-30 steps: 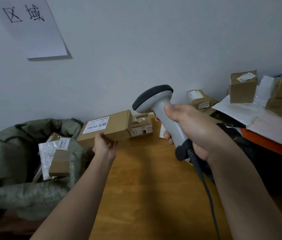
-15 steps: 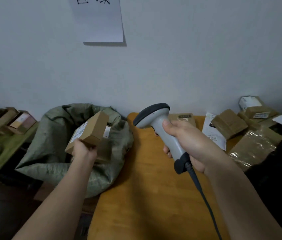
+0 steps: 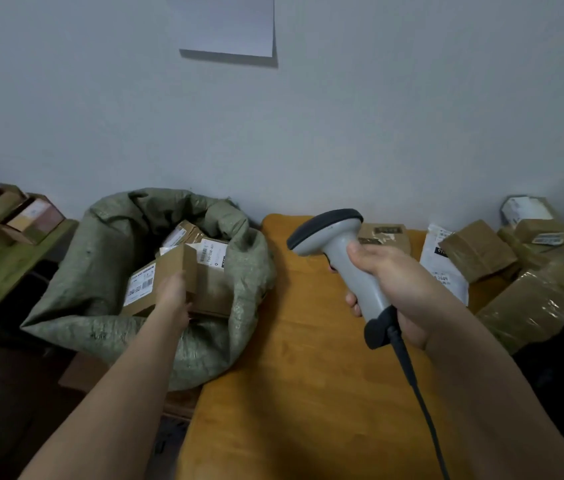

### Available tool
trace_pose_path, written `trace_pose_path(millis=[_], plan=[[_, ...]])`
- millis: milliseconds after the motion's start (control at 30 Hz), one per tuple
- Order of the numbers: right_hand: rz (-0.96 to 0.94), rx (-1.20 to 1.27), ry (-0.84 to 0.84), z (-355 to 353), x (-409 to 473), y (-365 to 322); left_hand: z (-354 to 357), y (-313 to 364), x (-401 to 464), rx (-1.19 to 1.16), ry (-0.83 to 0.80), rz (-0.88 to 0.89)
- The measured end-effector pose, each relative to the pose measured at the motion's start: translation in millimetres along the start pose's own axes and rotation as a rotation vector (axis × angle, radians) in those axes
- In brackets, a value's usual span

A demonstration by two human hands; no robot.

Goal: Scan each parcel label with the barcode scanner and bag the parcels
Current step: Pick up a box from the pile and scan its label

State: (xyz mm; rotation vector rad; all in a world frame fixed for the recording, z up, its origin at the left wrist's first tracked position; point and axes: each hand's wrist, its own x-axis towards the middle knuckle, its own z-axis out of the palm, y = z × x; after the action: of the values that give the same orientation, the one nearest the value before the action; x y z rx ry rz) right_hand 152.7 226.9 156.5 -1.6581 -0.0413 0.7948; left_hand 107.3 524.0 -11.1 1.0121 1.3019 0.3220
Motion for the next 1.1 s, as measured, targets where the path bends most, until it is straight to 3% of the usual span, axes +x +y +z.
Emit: trace_pose_path(millis=[100,233,300,500,633,867,1100], plan=[[0.006,0.05,0.095,-22,3,0,22,0,-12,0.36,0.203,0.166],[-0.001,0.131,0.256,-65,7,2,75,-4,-38,0.527,0.183,0.362],[0.002,0.154,0.304,-90,10,4,108,-12,-49,0.588,0.117,0.461],[0.02,0.164,0.369,-155,34,24,213,-66,-71,0.847,-0.299,0.736],[0.052,0.172,0.369,-187,55,40,268,-89,-71,1.111,-0.424,0.892],[0.078,0.2,0.407,-234,88,62,345,-89,-33,1.542,-0.44,0.991],[0.104,0.239,0.45,-247,86,77,353,-94,-28,1.662,-0.473,0.929]])
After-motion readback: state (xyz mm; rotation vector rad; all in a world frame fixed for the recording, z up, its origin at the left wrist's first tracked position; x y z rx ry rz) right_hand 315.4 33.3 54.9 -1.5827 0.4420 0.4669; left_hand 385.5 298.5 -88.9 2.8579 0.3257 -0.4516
